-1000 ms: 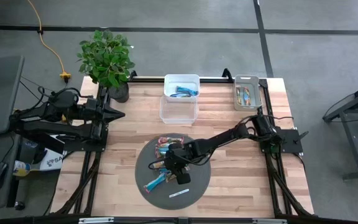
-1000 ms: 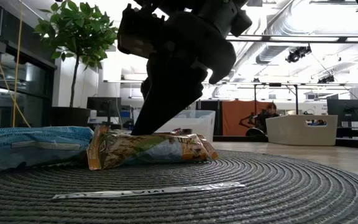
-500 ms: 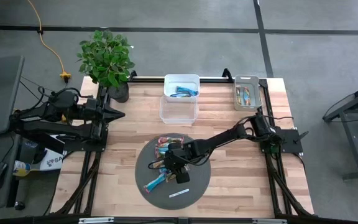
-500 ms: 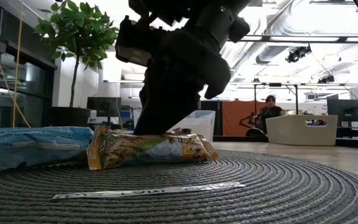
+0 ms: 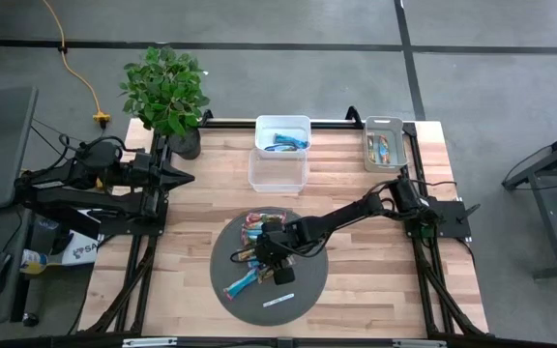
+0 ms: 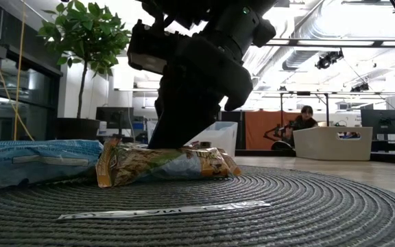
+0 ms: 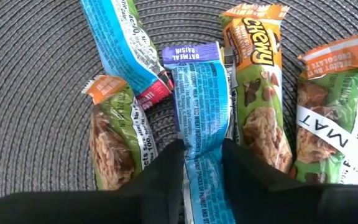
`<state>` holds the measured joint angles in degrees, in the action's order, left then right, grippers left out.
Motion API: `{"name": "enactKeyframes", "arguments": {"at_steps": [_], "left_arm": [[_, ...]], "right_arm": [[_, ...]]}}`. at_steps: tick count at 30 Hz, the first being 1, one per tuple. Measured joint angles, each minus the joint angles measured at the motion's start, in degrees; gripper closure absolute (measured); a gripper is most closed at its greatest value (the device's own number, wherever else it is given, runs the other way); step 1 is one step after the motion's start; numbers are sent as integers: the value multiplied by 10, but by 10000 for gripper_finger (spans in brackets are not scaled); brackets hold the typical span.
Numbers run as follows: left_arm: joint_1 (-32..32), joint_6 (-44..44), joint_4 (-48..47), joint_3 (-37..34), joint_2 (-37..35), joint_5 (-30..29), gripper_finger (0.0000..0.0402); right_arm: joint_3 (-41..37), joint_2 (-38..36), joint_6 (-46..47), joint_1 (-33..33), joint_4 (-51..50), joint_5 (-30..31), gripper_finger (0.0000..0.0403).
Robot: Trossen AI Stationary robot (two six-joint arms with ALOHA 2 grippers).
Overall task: Pick and place Granola Bars by type
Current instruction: Put the blue granola bar into the white bin
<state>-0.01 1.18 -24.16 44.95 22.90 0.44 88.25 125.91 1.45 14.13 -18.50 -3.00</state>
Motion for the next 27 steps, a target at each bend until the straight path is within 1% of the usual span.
{"name": "enactKeyframes", "arguments": {"at_steps": [9,17,27], "left_arm": [[0,0,0,0,0,0,401],[0,0,0,0,0,0,401],[0,0,0,0,0,0,401]], "right_arm": [[0,0,15,1,0,-12,344],[4,-5,32,1,-6,-34,347],[88,-8,27,-3,-38,-71,366]]}}
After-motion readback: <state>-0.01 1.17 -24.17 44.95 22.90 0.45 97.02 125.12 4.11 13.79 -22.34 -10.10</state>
